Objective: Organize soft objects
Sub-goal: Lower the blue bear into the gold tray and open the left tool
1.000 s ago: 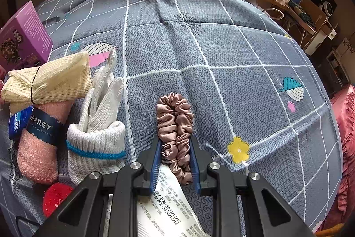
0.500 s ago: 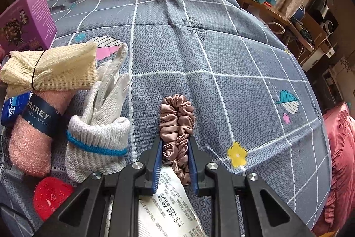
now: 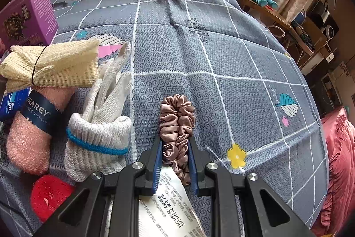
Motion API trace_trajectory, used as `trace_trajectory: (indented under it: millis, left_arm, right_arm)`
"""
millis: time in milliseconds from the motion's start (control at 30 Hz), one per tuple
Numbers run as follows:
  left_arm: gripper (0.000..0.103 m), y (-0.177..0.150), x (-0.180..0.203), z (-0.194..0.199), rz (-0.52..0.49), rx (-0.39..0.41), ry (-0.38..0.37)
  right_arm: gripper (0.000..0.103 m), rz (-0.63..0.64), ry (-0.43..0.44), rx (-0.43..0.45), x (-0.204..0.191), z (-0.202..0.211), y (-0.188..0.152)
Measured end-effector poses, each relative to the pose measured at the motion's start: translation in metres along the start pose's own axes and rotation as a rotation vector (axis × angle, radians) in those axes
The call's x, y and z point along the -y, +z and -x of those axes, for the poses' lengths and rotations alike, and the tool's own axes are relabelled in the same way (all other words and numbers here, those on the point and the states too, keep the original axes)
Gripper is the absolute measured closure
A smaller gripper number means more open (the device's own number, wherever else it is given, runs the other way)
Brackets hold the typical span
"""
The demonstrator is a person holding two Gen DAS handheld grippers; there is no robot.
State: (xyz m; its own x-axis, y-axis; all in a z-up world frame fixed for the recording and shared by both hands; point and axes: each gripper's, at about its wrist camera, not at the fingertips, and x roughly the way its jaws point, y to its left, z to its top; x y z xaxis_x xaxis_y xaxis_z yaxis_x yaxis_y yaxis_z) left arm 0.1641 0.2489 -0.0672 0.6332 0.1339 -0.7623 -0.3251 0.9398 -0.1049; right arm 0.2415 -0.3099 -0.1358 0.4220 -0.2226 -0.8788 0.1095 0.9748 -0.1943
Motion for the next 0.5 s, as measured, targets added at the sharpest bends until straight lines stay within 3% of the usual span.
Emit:
trace_trajectory:
  millis: [100,133,200,267,500]
  left_arm:
    - [0.031,-0.004,-0.003,0.016,0.007,0.046,0.010]
    - [0.027,-0.006,-0.003,0.023,0.003,0.061,0.020]
    - [0.008,-0.013,-0.003,0.040,0.002,0.095,0.027]
    - [0.001,-0.023,-0.002,0.060,0.009,0.138,0.065]
    - [0.000,-0.065,0.015,0.115,-0.021,0.271,0.149]
  right_arm:
    - [0.083,-0.001,0.000,0.001,0.000,0.001,-0.001]
    - [0.083,-0.001,0.001,0.001,0.000,0.001,-0.001]
    - [0.083,0.000,0.000,0.003,0.000,0.001,-0.001]
    - [0.082,0.003,-0.004,0.004,-0.001,0.001,-0.001]
    - [0.082,0.011,-0.015,0.008,-0.004,0.003,-0.002]
